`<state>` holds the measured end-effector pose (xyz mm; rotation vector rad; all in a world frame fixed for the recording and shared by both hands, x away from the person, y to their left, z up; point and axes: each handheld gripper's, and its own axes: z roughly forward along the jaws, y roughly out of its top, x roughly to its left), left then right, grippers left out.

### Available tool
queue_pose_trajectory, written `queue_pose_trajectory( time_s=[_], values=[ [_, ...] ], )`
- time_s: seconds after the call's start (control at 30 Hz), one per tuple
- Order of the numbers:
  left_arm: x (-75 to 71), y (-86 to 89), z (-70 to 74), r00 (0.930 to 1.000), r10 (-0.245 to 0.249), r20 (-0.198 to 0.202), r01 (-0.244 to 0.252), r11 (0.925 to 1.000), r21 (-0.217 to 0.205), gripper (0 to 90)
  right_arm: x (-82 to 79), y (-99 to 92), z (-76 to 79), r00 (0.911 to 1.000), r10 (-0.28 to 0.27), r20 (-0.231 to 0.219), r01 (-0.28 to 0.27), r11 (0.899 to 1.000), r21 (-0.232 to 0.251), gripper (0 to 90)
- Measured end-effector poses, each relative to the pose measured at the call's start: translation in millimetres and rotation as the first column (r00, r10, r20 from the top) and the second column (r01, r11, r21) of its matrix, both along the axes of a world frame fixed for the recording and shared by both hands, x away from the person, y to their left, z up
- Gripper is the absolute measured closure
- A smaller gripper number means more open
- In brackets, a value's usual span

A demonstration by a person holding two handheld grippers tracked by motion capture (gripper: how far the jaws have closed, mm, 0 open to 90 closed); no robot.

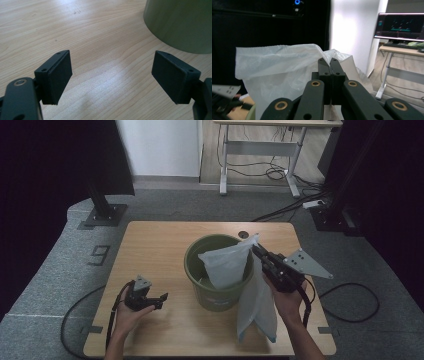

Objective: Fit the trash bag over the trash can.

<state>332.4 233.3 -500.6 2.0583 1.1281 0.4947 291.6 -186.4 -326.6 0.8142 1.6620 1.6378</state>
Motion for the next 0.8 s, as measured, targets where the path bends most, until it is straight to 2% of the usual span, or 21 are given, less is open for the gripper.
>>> queue_pose_trajectory(
  time_s=[0.2, 0.4, 0.67, 0.8],
  values=[
    [-0.5, -0.9, 1.3, 1.0, -0.003, 0.002, 0.003, 1.0, -0.002, 16.6, -3.8, 9.8, -20.4, 0.9974, 0.053, -0.048, -0.054, 0.998, -0.033, 88.5],
    [-0.6, -1.5, 1.1, 1.0, -0.004, 0.004, 0.004, 1.0, -0.003, 16.6, -3.8, 18.8, -42.3, 0.9899, 0.092, -0.108, -0.099, 0.993, -0.06, 88.5],
    [-2.7, -1.0, 6.2, 0.9998, -0.004, 0.021, 0.004, 0.9999, -0.012, 16.8, 3.4, 29.4, -60.1, 0.9774, 0.107, -0.183, -0.128, 0.985, -0.111, 88.4],
    [-3.9, -1.5, 9.0, 0.9995, -0.005, 0.031, 0.005, 0.9998, -0.017, 17.0, 6.4, 34.1, -63.8, 0.9734, 0.1, -0.206, -0.129, 0.983, -0.132, 88.4]
  ],
)
